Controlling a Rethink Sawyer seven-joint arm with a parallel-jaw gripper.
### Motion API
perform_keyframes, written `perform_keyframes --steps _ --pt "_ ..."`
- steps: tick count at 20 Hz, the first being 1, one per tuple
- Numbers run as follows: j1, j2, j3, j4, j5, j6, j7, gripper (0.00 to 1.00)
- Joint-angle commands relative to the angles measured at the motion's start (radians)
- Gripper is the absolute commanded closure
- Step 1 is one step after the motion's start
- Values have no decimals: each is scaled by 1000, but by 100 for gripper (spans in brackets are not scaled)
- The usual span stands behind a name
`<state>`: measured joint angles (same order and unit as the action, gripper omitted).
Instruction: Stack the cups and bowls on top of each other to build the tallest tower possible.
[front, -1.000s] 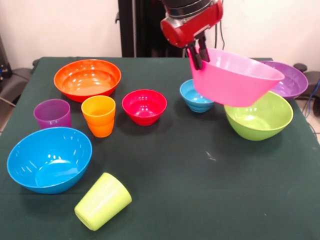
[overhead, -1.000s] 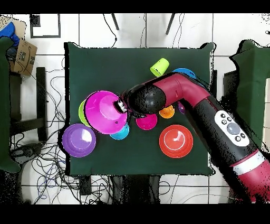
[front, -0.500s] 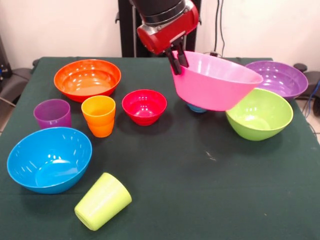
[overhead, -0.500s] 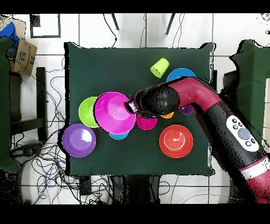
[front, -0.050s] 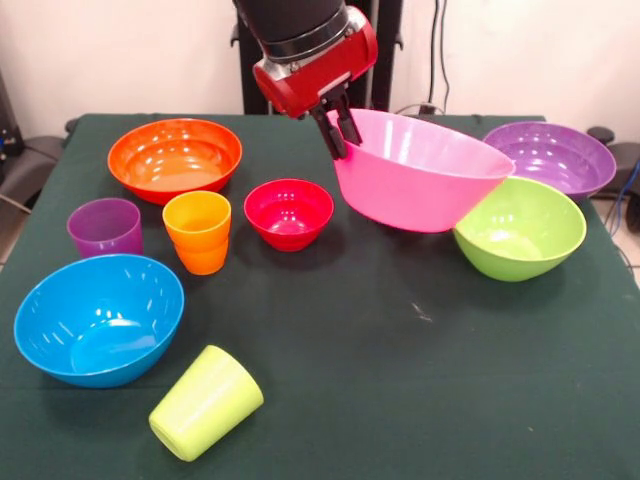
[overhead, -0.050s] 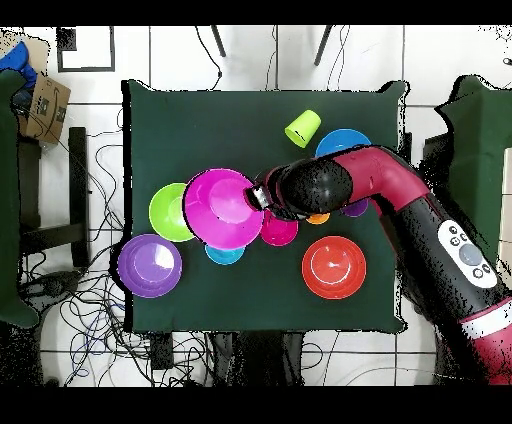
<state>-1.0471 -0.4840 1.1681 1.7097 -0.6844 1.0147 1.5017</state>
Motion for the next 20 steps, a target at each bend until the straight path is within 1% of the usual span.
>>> perform_keyframes --steps 1,2,8,15,20 --pt "44 27 -79 -114 -56 85 -344 100" --pt "58 40 -78 -142 -54 104 -369 100" --pt "85 83 -70 -211 -58 131 -472 100" --pt "88 109 -71 -245 -53 124 -554 100" --pt "81 101 -81 -237 -42 114 -568 100"
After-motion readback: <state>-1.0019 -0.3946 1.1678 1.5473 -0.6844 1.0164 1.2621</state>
